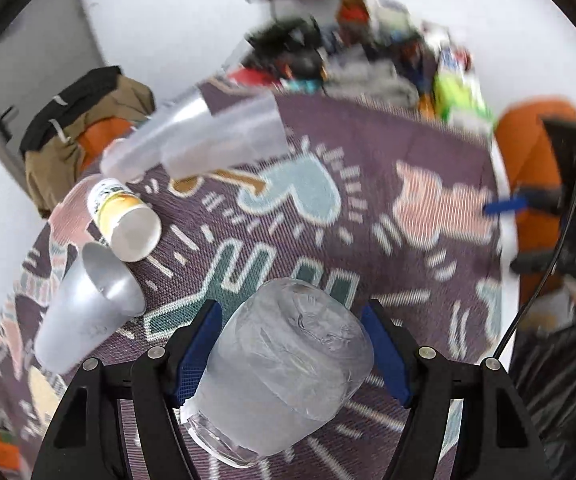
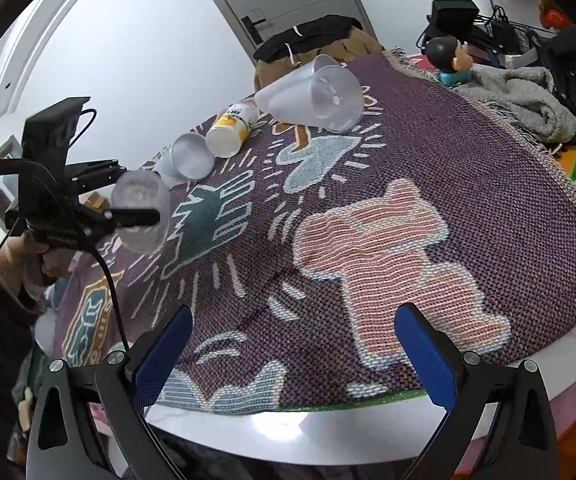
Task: Flip cup upside down
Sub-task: 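Grasp the clear cup with the left gripper and lift it, then rotate the clear cup rim-down with the left gripper and set it down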
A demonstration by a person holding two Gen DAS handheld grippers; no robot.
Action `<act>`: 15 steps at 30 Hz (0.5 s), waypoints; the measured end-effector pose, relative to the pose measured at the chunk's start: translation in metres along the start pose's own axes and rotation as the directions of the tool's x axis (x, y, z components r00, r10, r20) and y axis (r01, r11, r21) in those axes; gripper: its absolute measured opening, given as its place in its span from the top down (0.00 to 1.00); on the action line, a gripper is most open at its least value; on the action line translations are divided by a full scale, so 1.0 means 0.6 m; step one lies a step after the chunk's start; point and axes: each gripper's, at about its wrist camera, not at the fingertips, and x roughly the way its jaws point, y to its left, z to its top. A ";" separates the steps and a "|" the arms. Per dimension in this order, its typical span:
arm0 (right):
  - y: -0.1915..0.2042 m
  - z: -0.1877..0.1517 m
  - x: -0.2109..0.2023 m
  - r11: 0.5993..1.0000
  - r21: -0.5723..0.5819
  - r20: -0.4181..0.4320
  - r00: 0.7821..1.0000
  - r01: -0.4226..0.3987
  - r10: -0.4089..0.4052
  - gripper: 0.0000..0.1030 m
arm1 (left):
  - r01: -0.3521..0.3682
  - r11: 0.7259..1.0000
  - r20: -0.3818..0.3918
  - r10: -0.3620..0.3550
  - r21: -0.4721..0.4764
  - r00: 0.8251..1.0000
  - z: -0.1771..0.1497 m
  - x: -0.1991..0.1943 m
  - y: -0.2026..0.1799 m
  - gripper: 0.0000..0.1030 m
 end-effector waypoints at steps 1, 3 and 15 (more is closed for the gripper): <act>0.004 0.001 0.001 1.000 -0.006 0.000 1.000 -0.003 0.003 0.01 | 0.011 1.000 0.033 -0.010 -0.028 0.999 -0.004 -0.009 0.000 0.29; 0.011 0.002 0.002 1.000 -0.013 0.000 1.000 -0.007 0.007 0.01 | 0.044 0.995 0.108 -0.034 -0.091 0.994 -0.015 -0.021 0.007 0.29; 0.044 0.001 0.013 0.998 -0.052 -0.015 0.999 -0.031 0.031 0.01 | 0.209 0.898 0.404 -0.037 -0.388 0.914 -0.083 -0.062 0.039 0.29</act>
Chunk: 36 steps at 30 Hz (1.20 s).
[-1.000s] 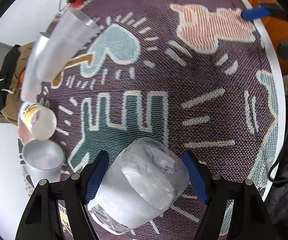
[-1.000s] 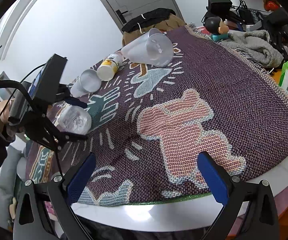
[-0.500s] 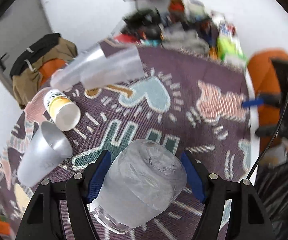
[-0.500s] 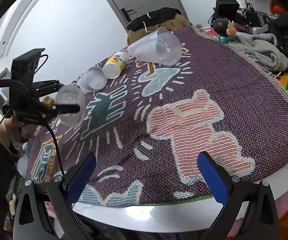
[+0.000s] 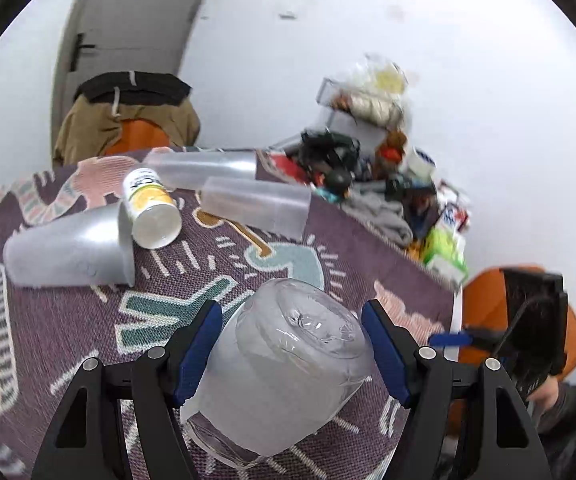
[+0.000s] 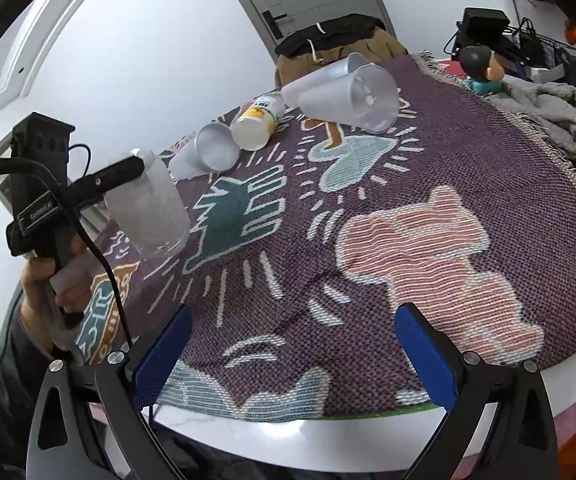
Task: Flip cup upside down
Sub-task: 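Rotate the clear cup rim-down with the left gripper and set it down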
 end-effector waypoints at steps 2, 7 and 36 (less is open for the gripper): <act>0.007 -0.001 0.002 1.000 -0.009 -0.004 1.000 -0.003 0.003 0.01 | -0.007 1.000 0.028 0.008 -0.031 1.000 -0.007 -0.003 0.004 0.29; 0.015 -0.003 0.005 1.000 -0.022 -0.009 1.000 -0.008 0.008 0.01 | -0.027 0.994 0.072 0.034 -0.106 0.997 -0.022 -0.003 0.019 0.29; 0.052 0.007 0.015 0.998 -0.068 0.001 1.000 -0.015 0.015 0.01 | -0.292 0.948 0.086 0.304 -0.127 0.949 -0.069 -0.103 0.014 0.00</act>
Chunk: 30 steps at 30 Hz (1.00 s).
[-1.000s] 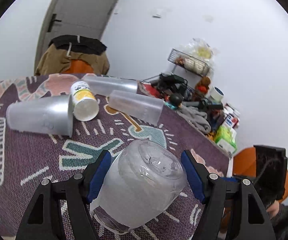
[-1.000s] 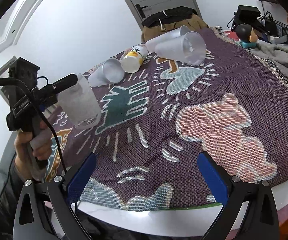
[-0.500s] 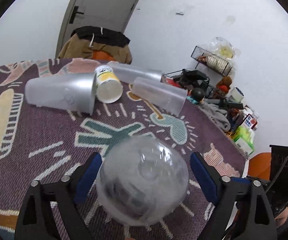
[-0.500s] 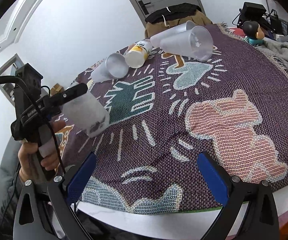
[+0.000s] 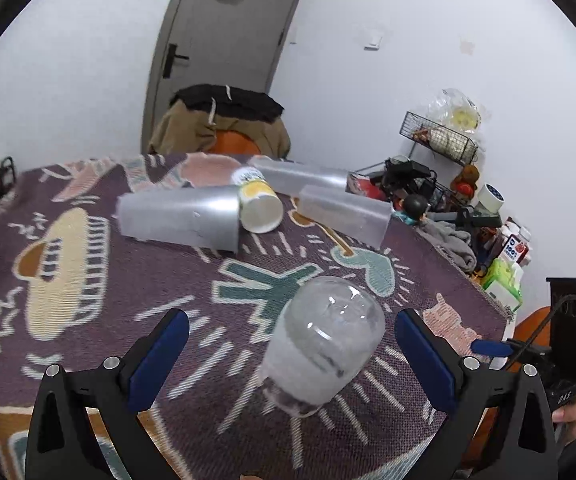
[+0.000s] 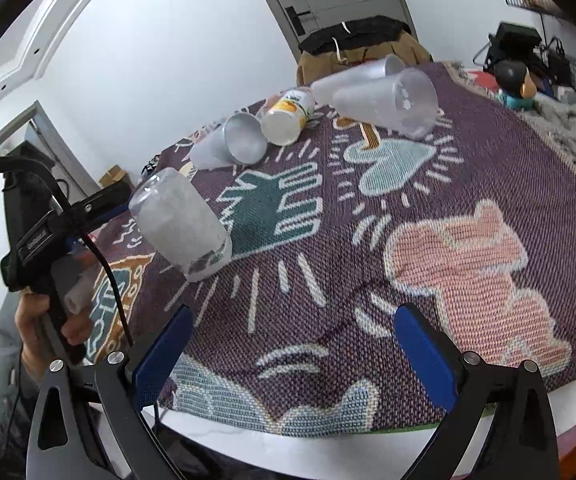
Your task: Flip cup upside down
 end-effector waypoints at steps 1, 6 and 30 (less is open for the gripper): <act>0.005 0.002 -0.003 1.000 -0.009 0.013 1.000 0.006 -0.006 0.01 | -0.013 1.000 0.009 0.013 0.003 1.000 -0.001 -0.010 0.000 0.00; 0.020 0.013 -0.013 0.999 -0.031 0.047 0.999 0.025 -0.024 0.01 | -0.093 0.995 0.090 0.089 0.038 0.992 -0.004 -0.066 -0.014 0.00; 0.100 0.022 -0.063 0.982 -0.183 0.155 0.988 0.046 -0.018 0.00 | -0.353 0.936 0.336 0.330 0.008 0.882 -0.096 -0.232 -0.038 0.00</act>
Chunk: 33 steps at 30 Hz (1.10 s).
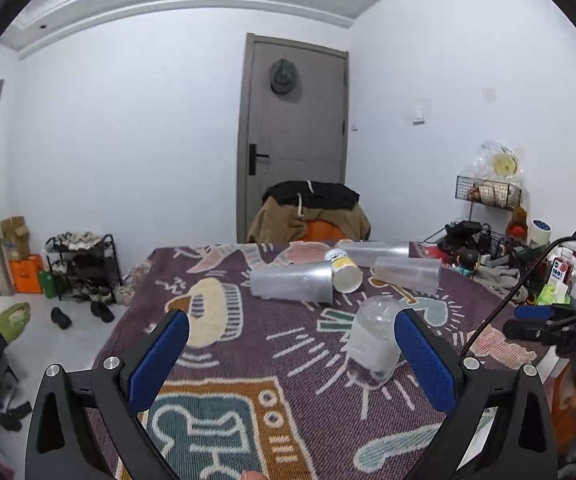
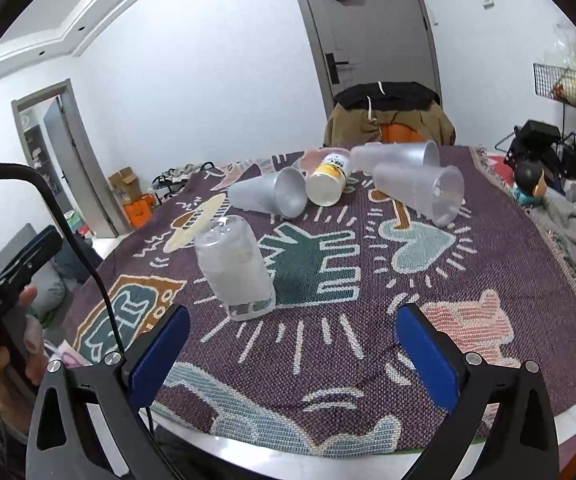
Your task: Flip cup upside down
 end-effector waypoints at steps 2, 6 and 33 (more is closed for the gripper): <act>0.003 -0.002 -0.007 1.000 -0.015 0.016 1.000 0.006 -0.006 0.00 | -0.016 1.000 -0.015 0.016 -0.004 1.000 -0.014 -0.003 0.004 0.00; 0.011 -0.007 -0.017 0.999 -0.047 0.039 0.999 0.022 -0.020 0.00 | -0.051 0.999 -0.037 0.050 -0.014 0.998 -0.035 -0.012 0.012 0.00; 0.027 -0.042 -0.027 0.994 -0.102 0.085 0.996 0.050 -0.041 0.00 | -0.146 0.989 -0.018 0.145 -0.031 0.989 -0.054 -0.066 0.047 0.00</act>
